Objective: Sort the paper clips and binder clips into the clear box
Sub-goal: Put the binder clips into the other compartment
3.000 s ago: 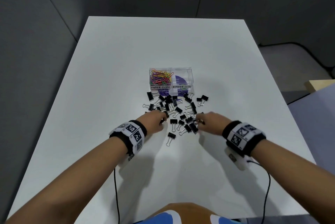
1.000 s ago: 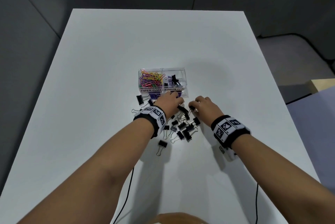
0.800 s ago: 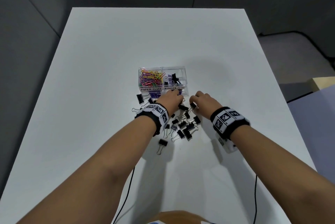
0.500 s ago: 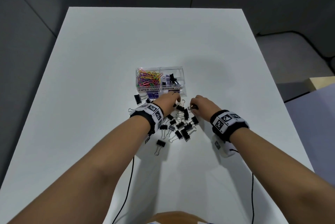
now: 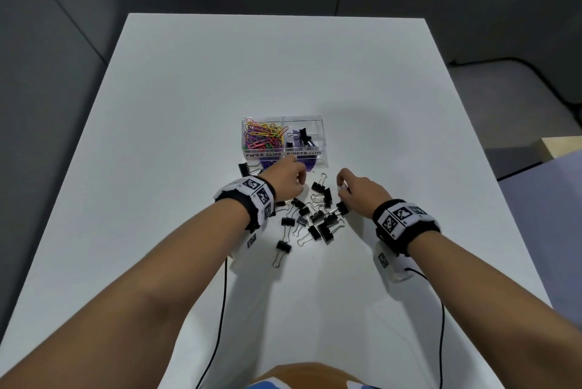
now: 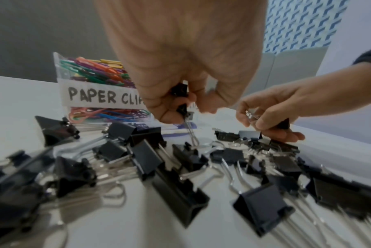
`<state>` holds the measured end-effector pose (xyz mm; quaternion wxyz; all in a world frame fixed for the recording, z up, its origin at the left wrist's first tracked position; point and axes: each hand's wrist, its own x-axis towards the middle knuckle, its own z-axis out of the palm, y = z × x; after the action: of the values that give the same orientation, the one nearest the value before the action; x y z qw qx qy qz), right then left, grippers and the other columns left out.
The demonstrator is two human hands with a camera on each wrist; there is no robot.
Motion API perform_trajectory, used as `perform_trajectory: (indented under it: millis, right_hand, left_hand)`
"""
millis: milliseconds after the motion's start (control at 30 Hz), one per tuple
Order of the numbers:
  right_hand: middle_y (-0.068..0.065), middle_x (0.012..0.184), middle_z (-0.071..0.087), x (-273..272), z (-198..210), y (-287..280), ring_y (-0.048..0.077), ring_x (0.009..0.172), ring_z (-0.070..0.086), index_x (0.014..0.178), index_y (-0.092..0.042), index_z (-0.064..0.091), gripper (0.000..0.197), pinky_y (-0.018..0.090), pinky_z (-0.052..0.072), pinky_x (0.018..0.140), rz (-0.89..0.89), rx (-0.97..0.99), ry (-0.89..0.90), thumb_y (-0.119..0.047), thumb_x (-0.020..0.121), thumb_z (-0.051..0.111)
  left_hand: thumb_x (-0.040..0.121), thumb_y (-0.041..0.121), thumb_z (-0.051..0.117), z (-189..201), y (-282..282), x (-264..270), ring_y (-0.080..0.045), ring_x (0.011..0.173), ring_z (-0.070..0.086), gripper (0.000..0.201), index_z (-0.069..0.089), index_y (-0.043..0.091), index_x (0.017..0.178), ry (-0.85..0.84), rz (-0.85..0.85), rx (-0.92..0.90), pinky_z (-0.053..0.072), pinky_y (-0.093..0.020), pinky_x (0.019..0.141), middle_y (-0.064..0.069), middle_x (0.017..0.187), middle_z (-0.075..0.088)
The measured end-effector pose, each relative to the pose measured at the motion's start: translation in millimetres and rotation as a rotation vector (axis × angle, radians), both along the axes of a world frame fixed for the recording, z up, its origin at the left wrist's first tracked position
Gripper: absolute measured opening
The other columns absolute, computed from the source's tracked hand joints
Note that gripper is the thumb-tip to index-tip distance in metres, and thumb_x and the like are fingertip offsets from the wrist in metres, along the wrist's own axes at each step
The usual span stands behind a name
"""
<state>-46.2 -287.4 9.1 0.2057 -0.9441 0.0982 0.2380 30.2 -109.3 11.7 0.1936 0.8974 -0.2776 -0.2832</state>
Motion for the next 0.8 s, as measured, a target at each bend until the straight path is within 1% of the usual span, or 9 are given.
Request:
perform_trajectory:
  millis: [33, 100, 200, 333, 467, 533, 600, 700, 800]
  right_hand:
    - [0.014, 0.086, 0.062, 0, 0, 0, 0.027, 0.071, 0.051, 0.098, -0.013, 0.041, 0.007, 0.032, 0.038, 0.065, -0.018, 0.016, -0.003, -0.016, 0.092, 0.038]
    - [0.012, 0.086, 0.056, 2, 1, 2, 0.026, 0.074, 0.049, 0.089, -0.011, 0.040, 0.002, 0.031, 0.036, 0.066, -0.033, 0.038, -0.006, -0.012, 0.091, 0.040]
    - [0.011, 0.088, 0.055, 4, 1, 5, 0.025, 0.077, 0.048, 0.086, -0.010, 0.041, 0.007, 0.031, 0.036, 0.068, -0.058, 0.056, -0.003, -0.008, 0.091, 0.037]
    - [0.011, 0.086, 0.056, 1, 2, 11, 0.027, 0.076, 0.050, 0.096, -0.009, 0.043, 0.008, 0.032, 0.036, 0.068, -0.090, 0.069, -0.022, -0.013, 0.093, 0.036]
    - [0.004, 0.089, 0.052, -5, 1, 20, 0.024, 0.076, 0.051, 0.118, -0.010, 0.040, 0.033, 0.031, 0.039, 0.068, -0.035, 0.063, -0.002, -0.031, 0.095, 0.048]
    - [0.007, 0.093, 0.056, -6, -1, 23, 0.024, 0.077, 0.053, 0.123, -0.012, 0.037, 0.041, 0.034, 0.043, 0.069, -0.006, 0.048, 0.011, -0.036, 0.093, 0.051]
    - [0.011, 0.102, 0.063, -6, -2, 25, 0.025, 0.080, 0.056, 0.123, -0.012, 0.038, 0.041, 0.034, 0.045, 0.072, 0.006, 0.031, 0.013, -0.037, 0.092, 0.051]
    - [0.013, 0.107, 0.063, -6, -3, 26, 0.029, 0.087, 0.060, 0.120, -0.011, 0.041, 0.037, 0.036, 0.047, 0.073, 0.014, 0.000, 0.018, -0.036, 0.093, 0.049]
    - [0.016, 0.106, 0.063, -6, -1, 27, 0.031, 0.089, 0.060, 0.116, -0.007, 0.043, 0.032, 0.038, 0.048, 0.074, 0.005, -0.010, 0.005, -0.030, 0.094, 0.046]
  left_hand:
    - [0.087, 0.007, 0.053, 1, 3, 1, -0.021, 0.098, 0.048, 0.015, 0.058, 0.007, 0.102, -0.004, -0.003, -0.015, 0.045, -0.030, 0.090, -0.003, 0.104, 0.038]
    - [0.087, 0.001, 0.053, 2, 11, 2, -0.022, 0.099, 0.049, 0.012, 0.057, 0.009, 0.095, -0.010, -0.001, -0.032, 0.045, -0.030, 0.091, -0.001, 0.102, 0.037]
    - [0.083, -0.012, 0.045, 0, 23, 0, -0.017, 0.094, 0.041, 0.024, 0.056, 0.007, 0.094, -0.011, 0.047, -0.057, 0.038, -0.024, 0.083, 0.000, 0.101, 0.035]
    - [0.082, -0.010, 0.050, -6, 34, -6, -0.017, 0.091, 0.040, 0.026, 0.058, 0.003, 0.103, -0.014, 0.107, -0.037, 0.037, -0.022, 0.079, -0.002, 0.102, 0.035]
    - [0.084, -0.006, 0.053, -8, 36, -9, -0.016, 0.090, 0.041, 0.023, 0.060, 0.005, 0.103, -0.010, 0.132, -0.024, 0.037, -0.021, 0.079, -0.002, 0.104, 0.038]
    - [0.086, -0.005, 0.050, -4, 35, -8, -0.016, 0.092, 0.041, 0.024, 0.061, 0.006, 0.104, 0.007, 0.124, -0.024, 0.037, -0.022, 0.080, -0.001, 0.103, 0.037]
    - [0.086, -0.001, 0.047, 3, 36, -6, -0.016, 0.091, 0.042, 0.022, 0.060, 0.006, 0.103, 0.023, 0.120, -0.037, 0.036, -0.023, 0.079, -0.001, 0.100, 0.039]
    - [0.088, 0.012, 0.054, 15, 42, -3, -0.017, 0.086, 0.046, 0.012, 0.055, 0.009, 0.099, -0.039, 0.099, -0.053, 0.036, -0.025, 0.073, -0.002, 0.096, 0.049]
    - [0.093, 0.006, 0.047, 20, 54, -1, -0.019, 0.084, 0.048, 0.019, 0.054, 0.006, 0.110, -0.090, 0.148, -0.058, 0.036, -0.026, 0.072, -0.002, 0.096, 0.053]
